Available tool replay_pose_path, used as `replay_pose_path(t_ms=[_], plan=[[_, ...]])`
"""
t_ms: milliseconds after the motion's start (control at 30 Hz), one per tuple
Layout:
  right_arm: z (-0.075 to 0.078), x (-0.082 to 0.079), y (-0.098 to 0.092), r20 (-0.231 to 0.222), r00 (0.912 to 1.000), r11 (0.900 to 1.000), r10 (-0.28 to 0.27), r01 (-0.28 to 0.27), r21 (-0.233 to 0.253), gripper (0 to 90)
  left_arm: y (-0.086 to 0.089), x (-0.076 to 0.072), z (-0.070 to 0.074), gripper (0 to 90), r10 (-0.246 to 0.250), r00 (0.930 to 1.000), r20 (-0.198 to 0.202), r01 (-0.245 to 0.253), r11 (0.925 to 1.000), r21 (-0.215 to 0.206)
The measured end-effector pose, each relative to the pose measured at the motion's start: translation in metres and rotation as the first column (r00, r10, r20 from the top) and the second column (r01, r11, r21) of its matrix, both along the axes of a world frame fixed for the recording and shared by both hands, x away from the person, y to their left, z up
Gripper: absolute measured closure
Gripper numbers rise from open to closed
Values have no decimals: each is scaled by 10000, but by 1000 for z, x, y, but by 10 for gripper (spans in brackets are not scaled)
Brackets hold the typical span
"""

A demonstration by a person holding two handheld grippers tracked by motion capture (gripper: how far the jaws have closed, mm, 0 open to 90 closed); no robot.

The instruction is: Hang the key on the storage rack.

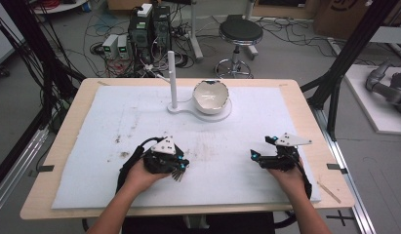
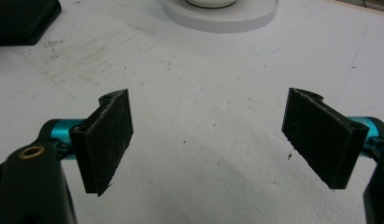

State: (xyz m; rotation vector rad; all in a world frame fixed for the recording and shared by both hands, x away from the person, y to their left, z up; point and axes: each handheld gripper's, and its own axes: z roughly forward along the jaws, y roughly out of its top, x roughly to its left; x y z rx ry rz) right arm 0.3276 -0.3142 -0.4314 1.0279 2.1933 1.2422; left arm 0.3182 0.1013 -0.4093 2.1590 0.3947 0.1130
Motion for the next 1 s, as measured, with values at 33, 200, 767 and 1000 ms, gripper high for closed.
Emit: replay_pose_path(t_ms=[33, 200, 767, 1000], plan=[[0, 0, 0, 26, 10000, 10000, -4, 3, 44, 167, 3, -1, 4, 880, -13, 10000, 70, 13, 9999, -105], [1, -1, -1, 57, 10000, 9999, -56, 55, 149, 167, 14, -6, 24, 880, 82, 9998, 198, -70, 9981, -609], [3, -2, -1, 106, 9999, 9997, -44, 41, 252, 167, 36, 22, 113, 880, 1052, 9859, 1299, -937, 9914, -916], [2, -1, 0, 80, 10000, 9997, -15, 13, 237, 167, 43, 51, 139, 880, 1652, 9727, 1632, -1539, 9848, -801]])
